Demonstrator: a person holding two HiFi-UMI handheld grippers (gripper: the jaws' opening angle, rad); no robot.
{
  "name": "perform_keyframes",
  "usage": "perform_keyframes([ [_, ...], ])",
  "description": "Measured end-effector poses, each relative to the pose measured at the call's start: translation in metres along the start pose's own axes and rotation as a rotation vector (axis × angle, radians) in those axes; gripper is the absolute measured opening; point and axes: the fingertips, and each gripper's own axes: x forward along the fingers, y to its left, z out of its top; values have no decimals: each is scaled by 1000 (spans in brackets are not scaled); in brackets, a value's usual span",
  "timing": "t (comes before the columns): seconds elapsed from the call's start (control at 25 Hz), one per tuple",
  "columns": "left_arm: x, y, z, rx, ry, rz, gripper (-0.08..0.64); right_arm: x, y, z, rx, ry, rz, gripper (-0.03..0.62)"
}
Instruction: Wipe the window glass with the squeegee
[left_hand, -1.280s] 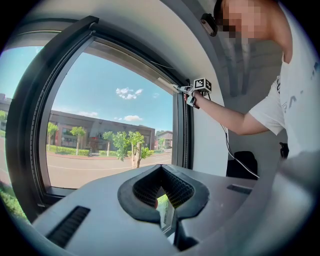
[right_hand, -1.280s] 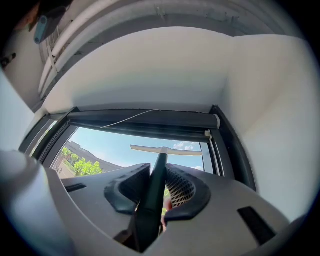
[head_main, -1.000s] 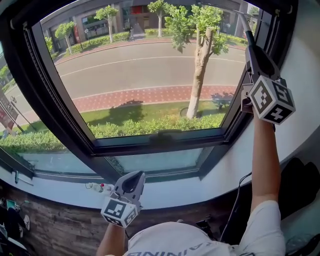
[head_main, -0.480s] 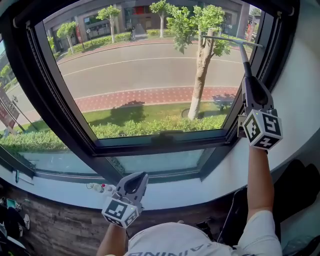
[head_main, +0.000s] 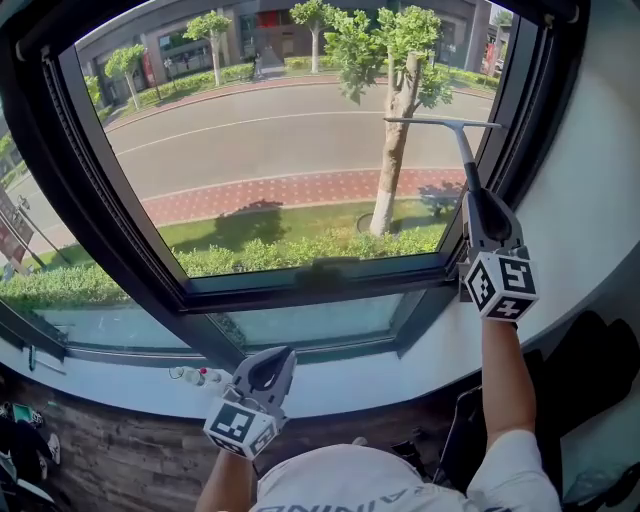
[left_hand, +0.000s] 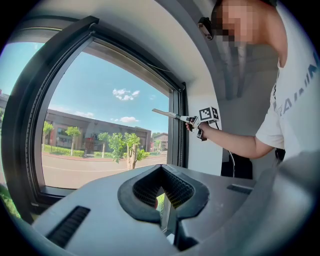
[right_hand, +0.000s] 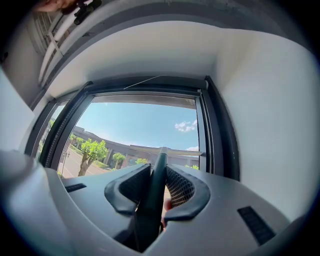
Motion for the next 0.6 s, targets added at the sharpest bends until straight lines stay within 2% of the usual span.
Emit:
perform_keyframes([
  [0.2, 0, -5, -6, -3, 11, -12, 15, -11, 8, -31, -45, 48, 8, 100],
  [0.6, -2, -3, -13, -12, 34, 9, 15, -31, 24, -111, 30, 187, 34, 100],
])
